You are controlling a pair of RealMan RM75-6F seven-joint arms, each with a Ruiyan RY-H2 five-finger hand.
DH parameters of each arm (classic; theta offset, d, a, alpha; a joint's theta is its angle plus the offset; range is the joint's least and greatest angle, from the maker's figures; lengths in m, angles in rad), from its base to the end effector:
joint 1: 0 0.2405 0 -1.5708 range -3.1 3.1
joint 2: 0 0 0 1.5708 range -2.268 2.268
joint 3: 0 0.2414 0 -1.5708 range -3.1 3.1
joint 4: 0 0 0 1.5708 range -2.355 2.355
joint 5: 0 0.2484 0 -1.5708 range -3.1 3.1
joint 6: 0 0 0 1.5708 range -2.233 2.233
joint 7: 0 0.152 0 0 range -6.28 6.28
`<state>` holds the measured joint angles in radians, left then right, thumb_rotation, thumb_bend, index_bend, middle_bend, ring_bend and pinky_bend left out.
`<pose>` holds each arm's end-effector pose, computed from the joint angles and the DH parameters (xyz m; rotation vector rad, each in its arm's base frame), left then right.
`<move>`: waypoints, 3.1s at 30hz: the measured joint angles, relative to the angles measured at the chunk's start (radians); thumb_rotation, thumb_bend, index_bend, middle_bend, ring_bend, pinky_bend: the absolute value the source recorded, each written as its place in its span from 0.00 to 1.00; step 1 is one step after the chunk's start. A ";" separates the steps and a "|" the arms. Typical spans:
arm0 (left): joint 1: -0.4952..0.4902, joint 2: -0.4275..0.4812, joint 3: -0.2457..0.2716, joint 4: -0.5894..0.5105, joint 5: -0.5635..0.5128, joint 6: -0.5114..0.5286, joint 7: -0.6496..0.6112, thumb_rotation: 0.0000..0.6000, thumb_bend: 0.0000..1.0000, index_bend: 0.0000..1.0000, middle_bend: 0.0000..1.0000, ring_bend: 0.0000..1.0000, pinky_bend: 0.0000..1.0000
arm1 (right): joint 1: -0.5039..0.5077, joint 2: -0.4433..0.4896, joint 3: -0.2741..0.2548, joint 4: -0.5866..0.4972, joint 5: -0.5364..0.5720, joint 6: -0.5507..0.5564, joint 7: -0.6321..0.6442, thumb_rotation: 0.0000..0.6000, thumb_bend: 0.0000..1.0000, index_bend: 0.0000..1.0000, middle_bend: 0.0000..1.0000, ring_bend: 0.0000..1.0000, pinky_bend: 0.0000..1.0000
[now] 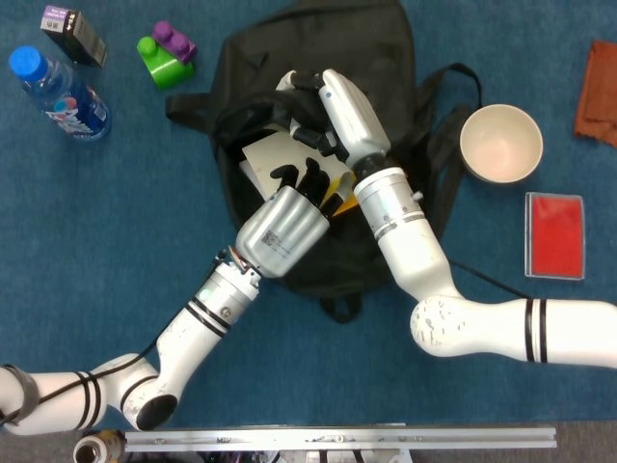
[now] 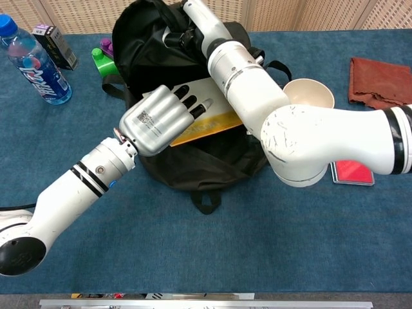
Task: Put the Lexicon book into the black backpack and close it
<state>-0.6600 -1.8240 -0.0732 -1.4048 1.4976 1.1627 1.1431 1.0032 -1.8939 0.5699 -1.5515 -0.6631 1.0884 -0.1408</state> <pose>-0.0749 0.2618 -0.1178 -1.9864 0.0811 -0.7530 0.0606 -0.3527 -0.0823 1.3538 -1.7698 1.5030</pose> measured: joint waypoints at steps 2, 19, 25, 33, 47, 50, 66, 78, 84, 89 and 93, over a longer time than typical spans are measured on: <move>-0.003 -0.010 -0.002 0.001 -0.003 -0.003 0.007 1.00 0.08 0.13 0.32 0.24 0.45 | 0.000 -0.001 0.000 0.002 0.000 0.000 0.001 1.00 0.97 0.69 0.63 0.63 0.87; 0.009 -0.010 -0.017 0.006 -0.023 0.026 0.005 1.00 0.08 0.13 0.32 0.24 0.45 | 0.002 -0.011 -0.010 0.011 -0.001 -0.004 -0.006 1.00 0.97 0.69 0.63 0.63 0.87; 0.057 0.062 0.008 -0.051 -0.015 0.084 -0.016 1.00 0.08 0.13 0.32 0.24 0.45 | -0.005 -0.007 -0.016 0.009 -0.006 -0.004 -0.006 1.00 0.97 0.69 0.63 0.63 0.87; 0.117 0.139 0.046 -0.090 -0.002 0.136 -0.066 1.00 0.08 0.13 0.32 0.24 0.45 | -0.011 0.001 -0.014 0.003 -0.008 -0.006 -0.002 1.00 0.97 0.69 0.63 0.63 0.87; 0.197 0.237 0.082 -0.120 -0.013 0.175 -0.140 1.00 0.08 0.13 0.32 0.24 0.45 | -0.025 0.030 -0.013 -0.024 -0.009 -0.008 -0.001 1.00 0.97 0.69 0.63 0.63 0.87; 0.214 0.273 0.073 -0.143 -0.048 0.178 -0.178 1.00 0.08 0.13 0.32 0.24 0.45 | -0.032 0.039 -0.022 -0.031 -0.010 -0.013 -0.002 1.00 0.96 0.69 0.63 0.63 0.87; 0.288 0.434 -0.026 -0.203 -0.177 0.248 -0.324 1.00 0.08 0.13 0.32 0.24 0.45 | -0.049 0.139 -0.143 -0.084 0.024 -0.163 -0.055 1.00 0.36 0.22 0.31 0.22 0.28; 0.319 0.464 -0.036 -0.196 -0.208 0.265 -0.379 1.00 0.08 0.13 0.32 0.24 0.45 | -0.008 0.293 -0.241 -0.185 0.116 -0.293 -0.133 1.00 0.02 0.00 0.07 0.00 0.06; 0.333 0.477 -0.041 -0.188 -0.226 0.270 -0.405 1.00 0.08 0.13 0.32 0.24 0.45 | -0.013 0.346 -0.256 -0.234 0.081 -0.291 -0.111 1.00 0.00 0.00 0.03 0.00 0.04; 0.334 0.485 -0.045 -0.187 -0.230 0.268 -0.412 1.00 0.08 0.13 0.32 0.23 0.44 | -0.008 0.353 -0.293 -0.243 0.049 -0.292 -0.120 1.00 0.00 0.00 0.00 0.00 0.02; 0.336 0.488 -0.045 -0.192 -0.224 0.273 -0.414 1.00 0.08 0.13 0.32 0.23 0.44 | 0.001 0.351 -0.332 -0.251 0.022 -0.302 -0.133 1.00 0.00 0.00 0.00 0.00 0.00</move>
<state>-0.3244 -1.3358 -0.1182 -1.5968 1.2737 1.4359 0.7293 1.0045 -1.5425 0.2383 -1.8025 -0.6406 0.7866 -0.2737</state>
